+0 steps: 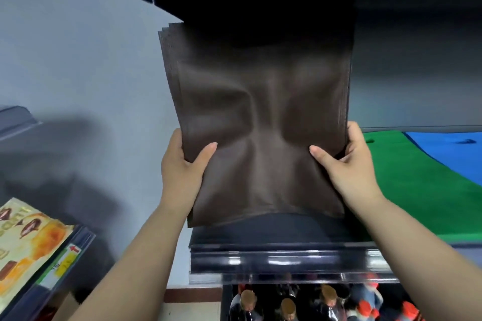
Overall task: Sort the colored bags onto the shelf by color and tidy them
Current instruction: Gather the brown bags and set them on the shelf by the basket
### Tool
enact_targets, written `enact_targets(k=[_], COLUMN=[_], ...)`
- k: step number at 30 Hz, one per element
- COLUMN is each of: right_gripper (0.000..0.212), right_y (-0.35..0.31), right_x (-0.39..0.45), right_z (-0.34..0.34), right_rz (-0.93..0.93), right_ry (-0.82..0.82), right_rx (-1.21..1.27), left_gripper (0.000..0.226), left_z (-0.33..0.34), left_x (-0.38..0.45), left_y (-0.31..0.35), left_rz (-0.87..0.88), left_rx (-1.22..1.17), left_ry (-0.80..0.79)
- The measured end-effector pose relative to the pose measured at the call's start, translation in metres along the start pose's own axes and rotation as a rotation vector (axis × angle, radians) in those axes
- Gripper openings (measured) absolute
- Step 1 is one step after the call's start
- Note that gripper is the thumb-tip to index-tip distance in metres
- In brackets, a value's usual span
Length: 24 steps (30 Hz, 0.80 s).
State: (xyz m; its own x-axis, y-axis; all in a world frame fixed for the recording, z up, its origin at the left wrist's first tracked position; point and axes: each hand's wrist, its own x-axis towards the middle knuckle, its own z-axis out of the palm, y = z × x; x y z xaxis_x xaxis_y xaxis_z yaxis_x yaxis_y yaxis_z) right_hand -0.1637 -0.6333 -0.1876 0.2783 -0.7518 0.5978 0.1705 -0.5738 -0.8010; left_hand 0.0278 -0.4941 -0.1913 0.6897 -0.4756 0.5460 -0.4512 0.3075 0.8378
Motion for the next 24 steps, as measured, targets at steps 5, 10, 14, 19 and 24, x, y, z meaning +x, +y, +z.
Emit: enact_targets(k=[5, 10, 14, 19, 24], right_gripper=[0.049, 0.045, 0.044, 0.050, 0.064], right_y=[0.003, -0.004, -0.006, -0.016, -0.014], right_x=[-0.020, -0.019, -0.030, -0.017, -0.016], right_z=[0.003, -0.012, -0.011, -0.002, -0.007], right_rz=[0.012, 0.138, 0.160, 0.166, 0.323], right_ry=[0.012, -0.089, -0.053, -0.030, -0.122], right_rx=[0.066, 0.174, 0.130, 0.200, 0.268], left_gripper=[0.042, 0.051, 0.026, 0.042, 0.050], left_z=[-0.012, -0.031, -0.029, -0.032, -0.032], left_x=[-0.012, 0.002, 0.003, 0.021, 0.017], left_y=[-0.008, -0.010, 0.001, 0.008, 0.007], left_rz=[-0.070, -0.213, -0.202, -0.224, -0.233], left_rx=[-0.099, -0.270, -0.097, -0.149, -0.219], left_ry=[-0.055, -0.166, -0.216, -0.198, -0.257])
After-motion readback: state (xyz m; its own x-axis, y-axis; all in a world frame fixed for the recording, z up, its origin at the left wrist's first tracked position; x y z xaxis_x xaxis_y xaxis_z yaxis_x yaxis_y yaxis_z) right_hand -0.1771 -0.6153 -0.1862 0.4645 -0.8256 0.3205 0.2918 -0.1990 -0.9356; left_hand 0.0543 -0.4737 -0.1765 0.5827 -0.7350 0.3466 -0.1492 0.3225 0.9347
